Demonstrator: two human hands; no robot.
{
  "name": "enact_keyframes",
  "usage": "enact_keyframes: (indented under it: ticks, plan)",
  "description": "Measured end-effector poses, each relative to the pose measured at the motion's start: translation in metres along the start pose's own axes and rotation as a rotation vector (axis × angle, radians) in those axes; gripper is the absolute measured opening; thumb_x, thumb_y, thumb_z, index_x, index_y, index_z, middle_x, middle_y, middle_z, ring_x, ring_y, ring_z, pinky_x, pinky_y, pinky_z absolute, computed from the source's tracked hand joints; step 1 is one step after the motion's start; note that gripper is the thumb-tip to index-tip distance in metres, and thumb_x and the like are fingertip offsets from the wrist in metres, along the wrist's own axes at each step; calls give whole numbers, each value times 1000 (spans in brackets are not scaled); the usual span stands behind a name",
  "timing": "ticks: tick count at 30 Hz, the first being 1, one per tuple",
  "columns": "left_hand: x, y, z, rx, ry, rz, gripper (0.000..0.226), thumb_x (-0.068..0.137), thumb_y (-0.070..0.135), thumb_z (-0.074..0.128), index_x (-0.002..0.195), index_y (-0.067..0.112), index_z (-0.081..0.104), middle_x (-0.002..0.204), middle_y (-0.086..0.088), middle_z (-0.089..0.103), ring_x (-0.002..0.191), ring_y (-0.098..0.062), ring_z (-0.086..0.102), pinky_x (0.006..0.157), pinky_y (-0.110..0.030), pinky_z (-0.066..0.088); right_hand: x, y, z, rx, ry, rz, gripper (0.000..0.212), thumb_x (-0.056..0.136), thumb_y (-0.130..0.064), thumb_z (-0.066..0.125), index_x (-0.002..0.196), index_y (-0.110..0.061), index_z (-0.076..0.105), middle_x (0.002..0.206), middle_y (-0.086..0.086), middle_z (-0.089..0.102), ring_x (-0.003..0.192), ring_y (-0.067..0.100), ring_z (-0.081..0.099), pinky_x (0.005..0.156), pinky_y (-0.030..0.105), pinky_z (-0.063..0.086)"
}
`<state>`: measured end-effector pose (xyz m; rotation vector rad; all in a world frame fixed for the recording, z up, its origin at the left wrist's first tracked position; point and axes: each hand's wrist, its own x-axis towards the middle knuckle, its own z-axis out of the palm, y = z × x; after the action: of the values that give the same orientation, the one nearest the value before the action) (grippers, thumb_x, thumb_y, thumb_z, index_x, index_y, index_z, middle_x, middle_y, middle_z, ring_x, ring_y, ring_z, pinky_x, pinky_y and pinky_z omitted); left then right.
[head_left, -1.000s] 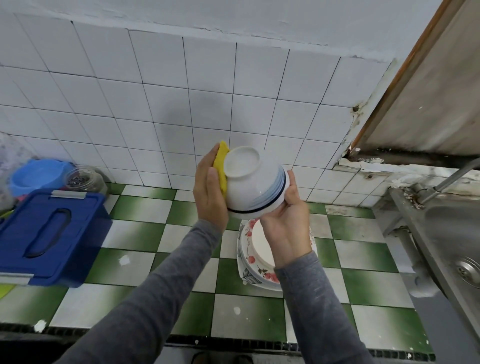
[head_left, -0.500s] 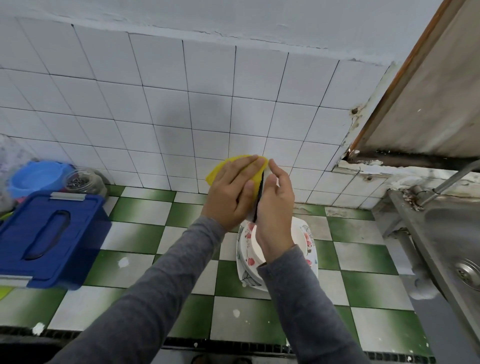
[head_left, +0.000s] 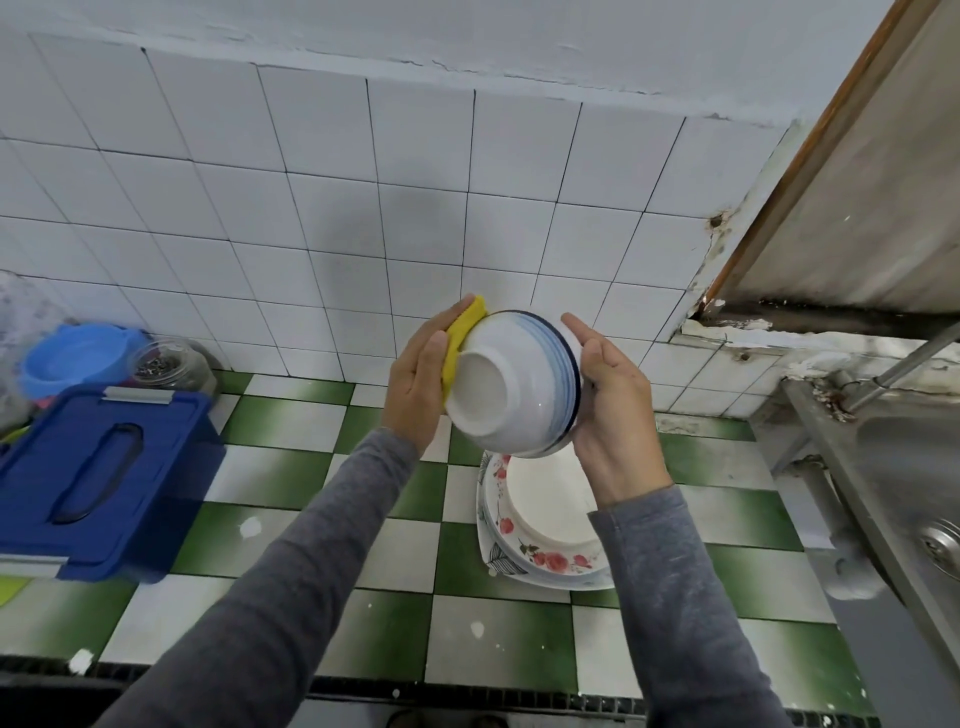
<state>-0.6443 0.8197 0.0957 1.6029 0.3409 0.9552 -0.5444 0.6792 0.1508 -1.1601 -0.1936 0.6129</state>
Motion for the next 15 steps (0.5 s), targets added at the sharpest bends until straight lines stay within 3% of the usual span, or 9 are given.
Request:
enact_keyframes:
  ticks: [5,9,13,15]
  plan:
    - [-2,7,4,-91,-8,-76,40,102,35,30,138,30,45,141,18,51,129,3,50,102,-14,41,2,7,-10,188,43,66,29,105,-13,41,113,-16,69,115,5,73,96,20,70,84,39,59]
    - [-3,5,5,-131,-22,-110,42,99,45,35,140,37,43,146,19,46,133,2,46,104,-15,40,2,13,-15,298,48,105,27,106,-13,41,116,-14,66,104,2,76,88,17,73,69,32,60]
    - [-6,5,6,-185,28,-128,36,101,33,42,135,34,51,142,18,54,134,-6,49,108,-23,42,3,24,-13,205,114,39,31,107,-14,40,127,-10,63,121,6,71,103,21,69,78,31,58]
    - [-8,7,9,-188,39,-146,34,104,27,45,136,32,52,138,19,56,130,-5,52,105,-23,45,0,23,-6,63,199,-45,30,107,-15,40,123,-15,65,119,0,70,101,14,67,76,22,56]
